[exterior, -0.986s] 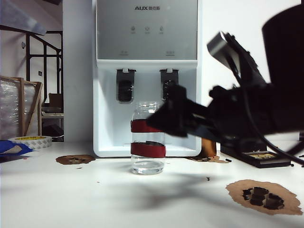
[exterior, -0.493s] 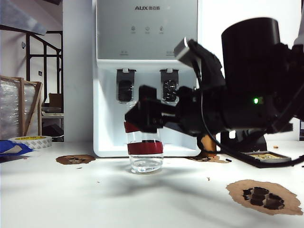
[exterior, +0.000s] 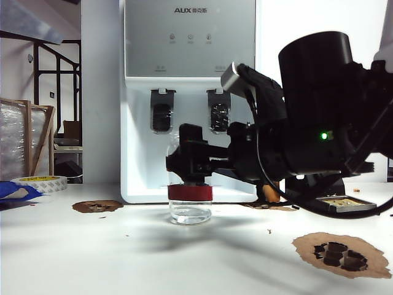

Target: Pick up the water bottle with two loops of red belts, then reach the front water dispenser and gently press the gray-black baffle horizontally to get a little water.

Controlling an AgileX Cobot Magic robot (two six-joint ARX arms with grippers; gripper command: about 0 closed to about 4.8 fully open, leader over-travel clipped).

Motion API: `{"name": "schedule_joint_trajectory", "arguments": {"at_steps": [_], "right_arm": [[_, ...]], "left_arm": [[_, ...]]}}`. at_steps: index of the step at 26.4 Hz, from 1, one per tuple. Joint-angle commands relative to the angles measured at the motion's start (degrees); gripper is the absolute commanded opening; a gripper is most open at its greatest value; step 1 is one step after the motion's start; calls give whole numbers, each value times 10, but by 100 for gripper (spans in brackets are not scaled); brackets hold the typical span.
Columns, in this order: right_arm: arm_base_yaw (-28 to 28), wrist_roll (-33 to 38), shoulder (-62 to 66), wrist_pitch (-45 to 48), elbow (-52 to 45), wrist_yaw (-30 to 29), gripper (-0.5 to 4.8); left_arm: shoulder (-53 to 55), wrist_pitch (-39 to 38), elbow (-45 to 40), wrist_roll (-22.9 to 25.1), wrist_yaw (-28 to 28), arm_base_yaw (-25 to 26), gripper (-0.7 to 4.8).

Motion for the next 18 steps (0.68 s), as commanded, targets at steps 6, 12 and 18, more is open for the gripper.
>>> {"name": "schedule_joint_trajectory", "arguments": {"at_steps": [6,12,18], "right_arm": [[1,0,1,-22,14,21,479],[1,13,20,-43,18,26,479],[0,14,23,-21,34,33,479]], "left_arm": [[0,0,3,1,0,-18,463],[0,-3,3,1,0,-18,463],[0,-3,3,1,0,-18,463]]}}
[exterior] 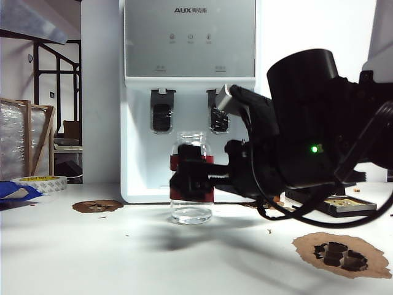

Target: Pick up the water bottle with two loops of red belts, then reach the front water dispenser and gently press the gray-black baffle horizontally to get a little water.

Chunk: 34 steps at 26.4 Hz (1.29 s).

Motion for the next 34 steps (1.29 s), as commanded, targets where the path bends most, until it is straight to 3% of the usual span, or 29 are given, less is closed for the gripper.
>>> {"name": "schedule_joint_trajectory", "arguments": {"at_steps": [1,19,20,22,24,29,32,34], "right_arm": [[0,3,-2,16,21,-2,479],[0,1,-1,-47,65,-3,479],[0,1,-1,-47,65,-3,466],[0,-2,-1,-47,65,-3,357],[0,-4,-1,-47,65,-3,297],[0,-4,-1,-47,65,-3,275],[0,-4,-2,-45,65,-3,194],[0,-5,-2,-43,65,-3,183]], "left_arm": [[0,2,3,1,1,-1,463],[0,-1,3,1,3,-1,463],[0,-1,3,1,3,-1,463],[0,-1,3,1,3,-1,463],[0,-1,3,1,3,-1,463],[0,-1,3,1,2,-1,463],[0,-1,3,1,2,-1,463],[0,-1,3,1,3,-1,463]]}}
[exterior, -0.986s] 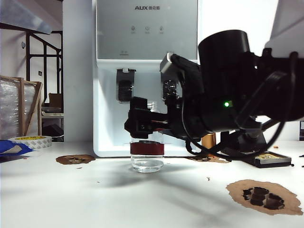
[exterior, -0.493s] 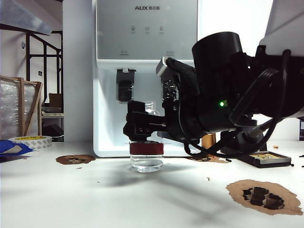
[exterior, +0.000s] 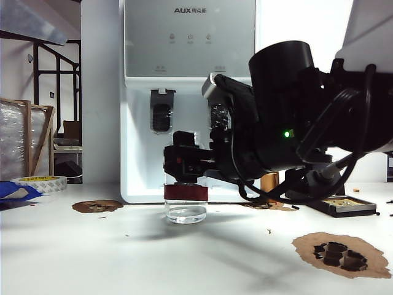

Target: Pick up the water bottle with two loops of red belts, then reach the front water dispenser and gently press the gray-black baffle horizontally to get a little water.

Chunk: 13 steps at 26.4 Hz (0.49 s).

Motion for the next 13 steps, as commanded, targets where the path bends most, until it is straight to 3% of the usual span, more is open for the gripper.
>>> {"name": "schedule_joint_trajectory", "arguments": {"at_steps": [1,7,13], "right_arm": [[0,1,-1,6,3,-4,183],[0,-7,-4,20,3,-3,182],[0,-60,-60,14,3,29,133]], "left_arm": [[0,3,3,1,2,-1,463],[0,3,3,1,2,-1,463],[0,3,3,1,2,-1,463]]}}
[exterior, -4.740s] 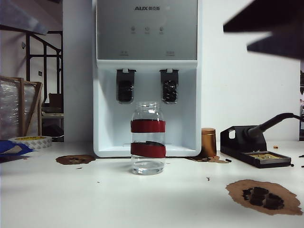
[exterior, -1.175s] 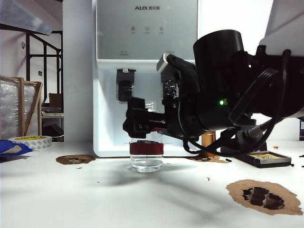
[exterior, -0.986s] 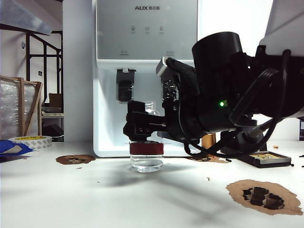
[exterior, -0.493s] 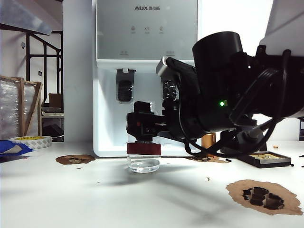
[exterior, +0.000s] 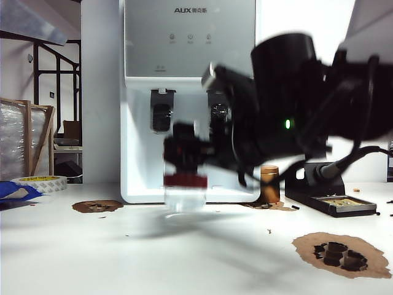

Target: Pick up the water bottle with two loops of red belts, then reach the front water dispenser and gently press the gray-black baffle horizontally to get a little water.

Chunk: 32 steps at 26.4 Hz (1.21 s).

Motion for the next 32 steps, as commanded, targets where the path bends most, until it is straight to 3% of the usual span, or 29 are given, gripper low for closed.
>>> {"name": "schedule_joint_trajectory", "arguments": {"at_steps": [1,6,14,25,32], "right_arm": [[0,-46,-43,1,4,25,133],[0,-57,-70,-65,4,91,133],[0,-43,-70,-74,4,175,128],[-4,-42,-70,-62,10,183,128],[-45,-41,-69,-83,45,136,128]], "left_arm": [[0,3,3,1,2,-1,463],[0,4,3,1,2,-1,463],[0,3,3,1,3,-1,463],[0,3,3,1,4,-1,463],[0,3,3,1,6,-1,463]]}}
